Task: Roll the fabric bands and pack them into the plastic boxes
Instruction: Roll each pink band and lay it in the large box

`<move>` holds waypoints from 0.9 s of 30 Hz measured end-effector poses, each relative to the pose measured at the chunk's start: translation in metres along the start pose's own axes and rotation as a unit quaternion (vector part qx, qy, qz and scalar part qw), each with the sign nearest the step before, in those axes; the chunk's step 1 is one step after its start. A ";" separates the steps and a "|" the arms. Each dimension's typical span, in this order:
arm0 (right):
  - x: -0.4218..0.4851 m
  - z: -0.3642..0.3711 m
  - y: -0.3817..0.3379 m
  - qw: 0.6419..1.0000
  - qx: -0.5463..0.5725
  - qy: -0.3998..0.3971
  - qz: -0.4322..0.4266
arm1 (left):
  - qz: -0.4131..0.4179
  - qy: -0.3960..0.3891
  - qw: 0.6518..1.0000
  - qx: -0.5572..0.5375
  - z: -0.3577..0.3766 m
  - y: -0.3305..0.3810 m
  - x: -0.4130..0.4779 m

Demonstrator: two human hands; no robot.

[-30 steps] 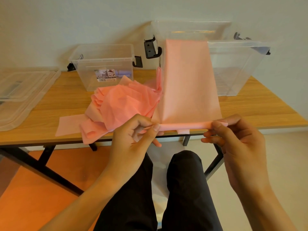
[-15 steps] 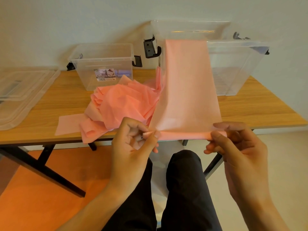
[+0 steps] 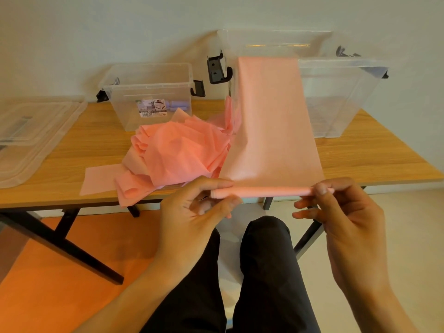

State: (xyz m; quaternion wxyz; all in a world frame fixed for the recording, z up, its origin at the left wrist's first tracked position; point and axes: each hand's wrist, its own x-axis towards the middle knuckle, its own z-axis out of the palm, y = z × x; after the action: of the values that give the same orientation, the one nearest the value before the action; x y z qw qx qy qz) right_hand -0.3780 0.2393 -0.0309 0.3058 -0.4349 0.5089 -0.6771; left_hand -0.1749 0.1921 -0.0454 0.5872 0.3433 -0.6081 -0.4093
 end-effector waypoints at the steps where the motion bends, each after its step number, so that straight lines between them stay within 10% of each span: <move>1: 0.000 0.000 -0.001 1.000 0.004 -0.002 0.002 | 0.006 -0.007 1.000 0.005 0.000 0.000 0.001; 27: -0.002 0.002 0.001 0.998 0.032 0.048 0.011 | -0.005 -0.018 1.000 0.009 0.003 0.000 0.004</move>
State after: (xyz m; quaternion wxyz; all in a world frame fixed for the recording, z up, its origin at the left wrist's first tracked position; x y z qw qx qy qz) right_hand -0.3749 0.2396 -0.0326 0.3022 -0.3864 0.5054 -0.7099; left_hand -0.1780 0.1891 -0.0437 0.5715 0.3441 -0.6202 -0.4128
